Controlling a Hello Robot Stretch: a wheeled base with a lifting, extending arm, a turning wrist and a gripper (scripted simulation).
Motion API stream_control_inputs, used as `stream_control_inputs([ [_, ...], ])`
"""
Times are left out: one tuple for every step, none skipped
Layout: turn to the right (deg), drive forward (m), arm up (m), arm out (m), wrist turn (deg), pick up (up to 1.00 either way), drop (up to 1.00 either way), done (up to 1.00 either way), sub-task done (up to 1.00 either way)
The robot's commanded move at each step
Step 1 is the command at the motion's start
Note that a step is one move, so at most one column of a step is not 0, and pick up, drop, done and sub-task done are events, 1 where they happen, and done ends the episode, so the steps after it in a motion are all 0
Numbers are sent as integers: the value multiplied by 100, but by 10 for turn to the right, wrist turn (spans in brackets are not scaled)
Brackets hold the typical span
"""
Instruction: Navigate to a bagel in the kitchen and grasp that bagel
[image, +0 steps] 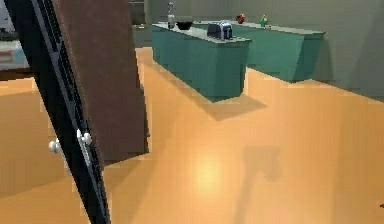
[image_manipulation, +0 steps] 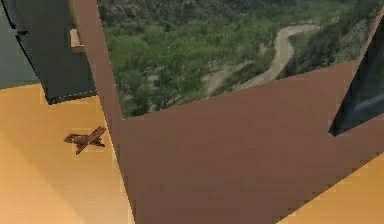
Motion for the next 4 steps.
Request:
stream_control_inputs([
  [0, 100, 0, 0, 0, 0, 0, 0, 0],
  [30, 0, 0, 0, 0, 0, 0, 0, 0],
  [0, 85, 0, 0, 0, 0, 0, 0, 0],
  [-240, 0, 0, 0, 0, 0, 0, 0, 0],
])
